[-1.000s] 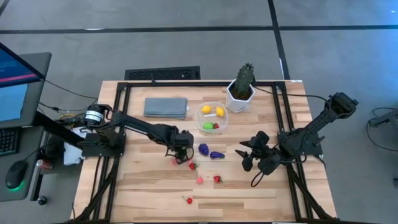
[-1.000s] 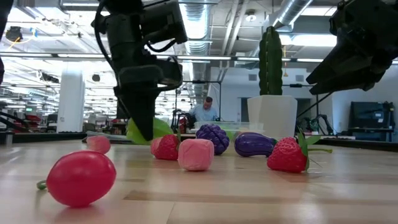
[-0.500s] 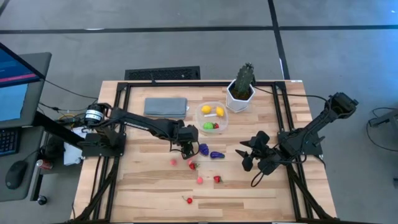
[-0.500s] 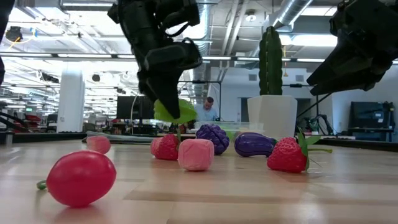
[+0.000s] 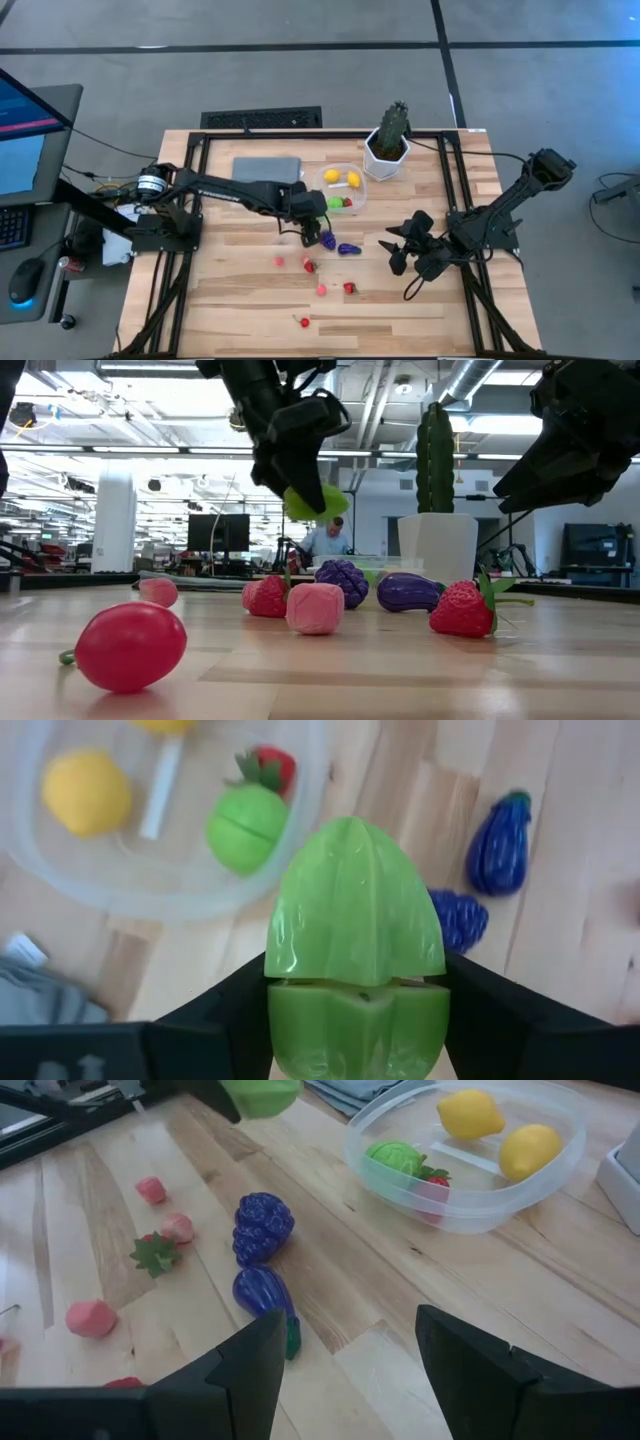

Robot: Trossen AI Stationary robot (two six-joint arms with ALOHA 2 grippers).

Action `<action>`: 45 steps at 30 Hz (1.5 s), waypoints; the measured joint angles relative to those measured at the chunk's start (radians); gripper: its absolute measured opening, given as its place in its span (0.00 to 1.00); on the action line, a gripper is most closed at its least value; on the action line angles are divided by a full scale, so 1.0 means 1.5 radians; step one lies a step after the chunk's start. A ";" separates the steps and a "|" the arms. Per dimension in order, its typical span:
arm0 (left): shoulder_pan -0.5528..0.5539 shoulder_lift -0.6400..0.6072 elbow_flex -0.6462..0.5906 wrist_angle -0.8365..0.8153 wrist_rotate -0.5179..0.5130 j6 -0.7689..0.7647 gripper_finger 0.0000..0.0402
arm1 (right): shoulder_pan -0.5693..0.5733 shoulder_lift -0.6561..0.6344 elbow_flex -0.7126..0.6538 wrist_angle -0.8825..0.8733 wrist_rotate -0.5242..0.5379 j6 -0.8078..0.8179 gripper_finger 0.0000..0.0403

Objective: Pick and placing Produce into tupperware
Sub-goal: Put the starfruit into the transparent bin

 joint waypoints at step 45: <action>0.129 -0.001 0.057 0.080 -0.008 0.132 0.53 | 0.000 0.000 0.000 0.000 0.000 0.008 0.62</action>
